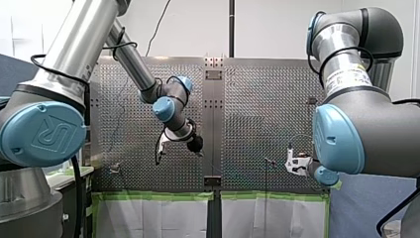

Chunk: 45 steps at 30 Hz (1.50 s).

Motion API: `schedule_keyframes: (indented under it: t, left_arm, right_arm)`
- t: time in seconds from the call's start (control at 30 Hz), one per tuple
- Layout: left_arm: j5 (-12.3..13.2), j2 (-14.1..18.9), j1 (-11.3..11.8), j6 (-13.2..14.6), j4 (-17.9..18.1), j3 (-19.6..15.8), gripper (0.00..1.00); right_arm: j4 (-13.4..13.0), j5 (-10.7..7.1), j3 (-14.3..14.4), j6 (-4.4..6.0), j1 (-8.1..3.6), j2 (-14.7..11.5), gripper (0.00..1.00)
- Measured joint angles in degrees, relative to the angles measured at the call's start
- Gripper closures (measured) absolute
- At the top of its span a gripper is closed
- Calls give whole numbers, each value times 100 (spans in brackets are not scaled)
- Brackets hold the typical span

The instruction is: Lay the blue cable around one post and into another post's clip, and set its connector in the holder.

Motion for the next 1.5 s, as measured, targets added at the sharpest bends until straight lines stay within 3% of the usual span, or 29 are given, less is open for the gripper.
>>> schedule_keyframes:
  t: [0.23, 0.43, 0.77, 1.27, 1.5]
  left_arm:
    - [7, -382, 73, 100, 382, 243, 2]
    - [16, -653, 251, 108, 655, 259, 2]
    - [16, -1084, 293, 168, 1163, 260, 2]
    - [103, -1130, 291, 974, 2012, 265, 2]
    - [86, -1373, 218, 1310, 2363, 476, 2]
  right_arm:
    - [-9, 1, -1, 1, 12, 0, 100]
    - [-12, 0, -7, 3, 37, 0, 100]
    - [11, 1, -41, -8, 73, 0, 100]
    - [-6, 2, -57, 4, 112, -1, 100]
    - [-11, 1, -59, 3, 124, -1, 100]
